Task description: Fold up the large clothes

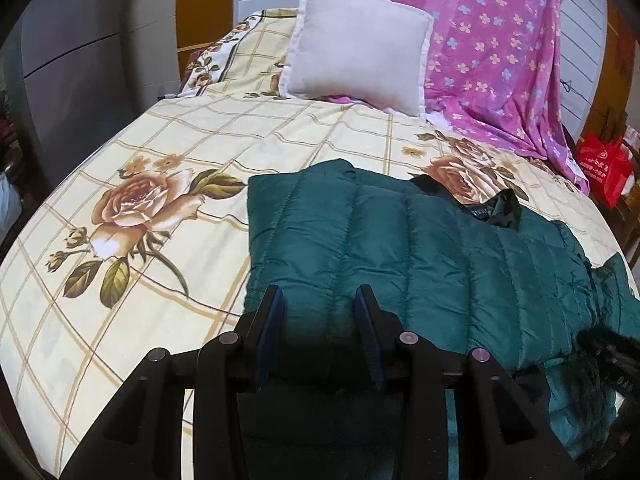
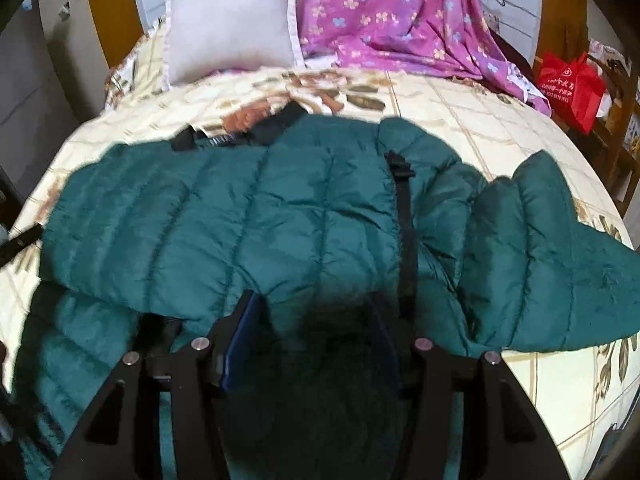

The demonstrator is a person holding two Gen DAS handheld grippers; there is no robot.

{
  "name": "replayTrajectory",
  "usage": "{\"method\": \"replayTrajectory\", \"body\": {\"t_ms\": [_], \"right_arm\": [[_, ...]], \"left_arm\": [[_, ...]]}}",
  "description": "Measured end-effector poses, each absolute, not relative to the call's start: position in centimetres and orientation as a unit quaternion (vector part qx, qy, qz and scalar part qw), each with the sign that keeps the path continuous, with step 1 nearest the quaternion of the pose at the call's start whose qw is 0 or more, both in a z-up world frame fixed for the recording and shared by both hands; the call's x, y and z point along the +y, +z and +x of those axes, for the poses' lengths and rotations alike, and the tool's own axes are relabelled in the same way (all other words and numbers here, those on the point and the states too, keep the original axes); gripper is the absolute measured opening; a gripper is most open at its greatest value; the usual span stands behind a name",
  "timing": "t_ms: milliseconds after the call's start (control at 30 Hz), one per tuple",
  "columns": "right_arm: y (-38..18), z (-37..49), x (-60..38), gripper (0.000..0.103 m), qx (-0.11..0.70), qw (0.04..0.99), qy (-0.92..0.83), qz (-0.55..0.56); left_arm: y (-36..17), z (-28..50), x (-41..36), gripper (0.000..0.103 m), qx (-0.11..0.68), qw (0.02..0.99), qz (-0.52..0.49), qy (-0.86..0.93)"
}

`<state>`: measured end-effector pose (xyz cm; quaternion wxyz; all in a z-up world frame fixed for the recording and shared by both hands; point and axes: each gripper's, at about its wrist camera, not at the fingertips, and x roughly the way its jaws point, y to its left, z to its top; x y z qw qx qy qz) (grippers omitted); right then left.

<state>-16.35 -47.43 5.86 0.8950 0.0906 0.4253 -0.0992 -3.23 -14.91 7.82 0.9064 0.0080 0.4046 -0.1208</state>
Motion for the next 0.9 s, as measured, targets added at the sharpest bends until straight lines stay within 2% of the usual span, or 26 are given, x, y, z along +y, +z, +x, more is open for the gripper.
{"method": "replayTrajectory", "body": {"t_ms": [167, 400, 633, 767, 900], "right_arm": [[6.5, -16.1, -47.8, 0.057, 0.415, 0.898, -0.107, 0.095], [3.8, -14.3, -48.4, 0.057, 0.446, 0.882, -0.115, 0.097], [4.9, -15.2, -48.0, 0.057, 0.441, 0.885, -0.111, 0.1], [6.0, -16.4, -47.7, 0.067, 0.43, 0.89, -0.106, 0.108], [6.7, -17.1, -47.3, 0.069, 0.426, 0.893, -0.107, 0.101]], "left_arm": [[7.3, -3.3, -15.5, 0.018, 0.411, 0.903, 0.011, -0.125], [5.4, -3.1, -16.8, 0.018, 0.426, 0.895, 0.039, -0.124], [5.7, -3.5, -16.9, 0.018, 0.42, 0.898, 0.041, -0.122], [6.2, -4.1, -17.1, 0.018, 0.418, 0.899, 0.038, -0.127], [7.0, -5.1, -17.6, 0.018, 0.408, 0.901, 0.041, -0.14]]}}
